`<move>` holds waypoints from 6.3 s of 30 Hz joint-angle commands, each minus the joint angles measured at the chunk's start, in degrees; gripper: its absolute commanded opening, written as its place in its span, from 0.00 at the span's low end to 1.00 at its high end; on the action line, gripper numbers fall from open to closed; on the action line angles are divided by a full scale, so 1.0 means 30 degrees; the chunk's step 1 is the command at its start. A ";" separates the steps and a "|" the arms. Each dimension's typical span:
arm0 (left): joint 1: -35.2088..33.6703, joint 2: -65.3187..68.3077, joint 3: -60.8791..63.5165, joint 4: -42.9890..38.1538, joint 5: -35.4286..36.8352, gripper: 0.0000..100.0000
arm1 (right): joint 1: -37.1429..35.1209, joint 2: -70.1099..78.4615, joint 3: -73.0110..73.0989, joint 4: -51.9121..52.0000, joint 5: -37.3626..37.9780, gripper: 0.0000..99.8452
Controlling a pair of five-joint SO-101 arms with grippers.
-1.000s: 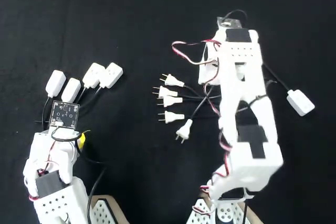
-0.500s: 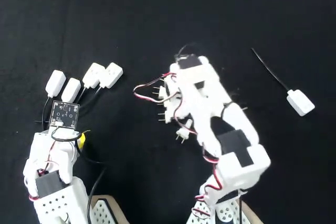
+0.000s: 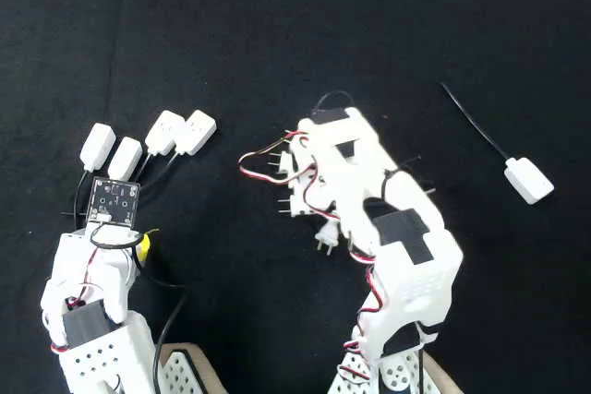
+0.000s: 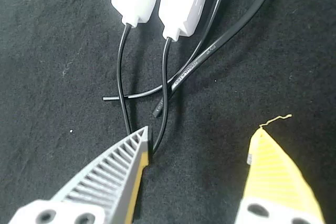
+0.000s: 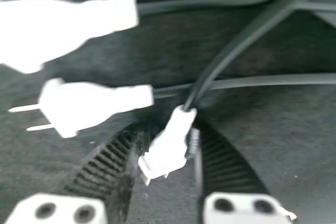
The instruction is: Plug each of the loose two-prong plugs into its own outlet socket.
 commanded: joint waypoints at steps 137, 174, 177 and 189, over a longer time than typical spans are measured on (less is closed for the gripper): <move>1.6894 0.0147 0.0366 -1.1751 0.8088 0.30 | -0.7473 -3.7875 1.5868 -0.5040 0.1055 0.01; 1.2381 0.0029 0.0366 0.2168 -0.2901 0.30 | -0.4425 -2.4513 1.4256 -0.6505 0.4571 0.01; 1.0007 0.0029 0.0278 0.2755 -0.2901 0.30 | -0.3927 -2.3106 1.3905 -0.6505 0.4571 0.01; 0.8249 0.0029 0.0366 0.3311 -0.3136 0.30 | -0.3516 -1.9209 1.3201 -0.6681 0.5011 0.09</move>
